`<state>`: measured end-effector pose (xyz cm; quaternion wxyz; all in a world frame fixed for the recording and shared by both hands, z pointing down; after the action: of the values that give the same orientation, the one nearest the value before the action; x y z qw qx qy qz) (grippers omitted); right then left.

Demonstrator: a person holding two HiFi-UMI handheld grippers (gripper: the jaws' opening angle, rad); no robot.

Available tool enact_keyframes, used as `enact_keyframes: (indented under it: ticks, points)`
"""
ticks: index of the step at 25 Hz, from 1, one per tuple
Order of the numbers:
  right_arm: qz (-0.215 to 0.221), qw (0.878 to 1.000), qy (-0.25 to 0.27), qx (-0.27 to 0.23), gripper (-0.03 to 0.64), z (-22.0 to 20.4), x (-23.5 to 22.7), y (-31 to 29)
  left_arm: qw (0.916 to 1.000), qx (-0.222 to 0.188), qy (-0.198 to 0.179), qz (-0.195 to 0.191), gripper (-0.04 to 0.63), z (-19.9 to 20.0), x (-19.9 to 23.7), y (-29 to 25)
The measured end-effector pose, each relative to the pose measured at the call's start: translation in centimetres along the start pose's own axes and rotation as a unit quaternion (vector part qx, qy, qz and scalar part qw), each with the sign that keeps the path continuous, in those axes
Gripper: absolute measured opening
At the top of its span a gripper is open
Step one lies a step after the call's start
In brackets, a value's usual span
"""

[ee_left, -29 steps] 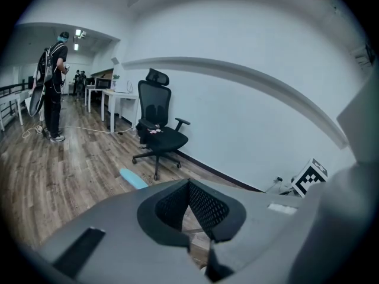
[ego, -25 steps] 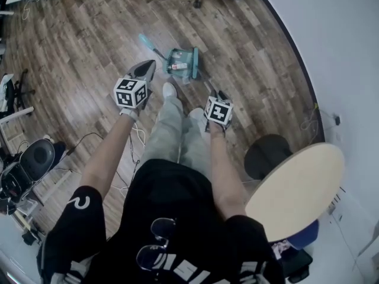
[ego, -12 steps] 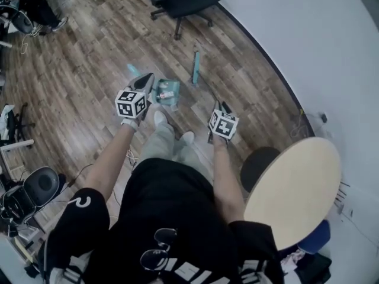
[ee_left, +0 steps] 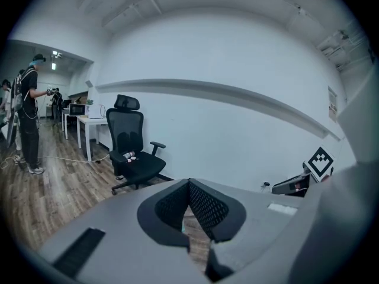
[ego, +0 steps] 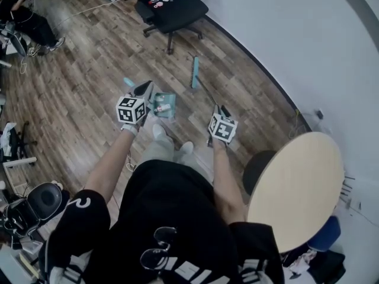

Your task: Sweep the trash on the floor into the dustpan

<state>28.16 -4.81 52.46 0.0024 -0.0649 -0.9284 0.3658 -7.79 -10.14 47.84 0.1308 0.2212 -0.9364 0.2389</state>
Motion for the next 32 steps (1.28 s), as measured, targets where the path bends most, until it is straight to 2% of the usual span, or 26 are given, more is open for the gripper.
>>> enact_keyframes:
  ticks: [8, 16, 24, 32]
  points:
    - [-0.004, 1.0, -0.015, 0.01, 0.086, -2.7, 2.4, 1.5, 0.9999, 0.004, -0.009, -0.014, -0.003, -0.7, 0.7, 1.9]
    - [-0.025, 0.999, -0.027, 0.032, 0.086, -7.5, 9.4, 4.7, 0.9984, 0.026, -0.01, -0.05, -0.003, -3.0, 4.0, 7.1]
    - [-0.036, 0.995, -0.05, 0.08, 0.086, -16.6, 19.8, 8.0, 0.9957, 0.064, -0.013, -0.065, -0.003, -8.2, 10.7, 14.9]
    - [-0.023, 0.99, -0.048, 0.128, 0.086, -23.9, 25.7, 8.8, 0.9944, 0.084, -0.007, -0.064, -0.003, -12.1, 14.0, 19.5]
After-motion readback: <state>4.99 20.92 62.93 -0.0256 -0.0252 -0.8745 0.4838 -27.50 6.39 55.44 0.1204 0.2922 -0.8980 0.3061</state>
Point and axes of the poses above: the fingertips, and each gripper's own axes: y backward along the fingers, x to its left, z out of its top, the point moved 9 cm from there along y, backward along the fingers, and after that the axes turned 9 degrees about y, right-handed, at the moved point
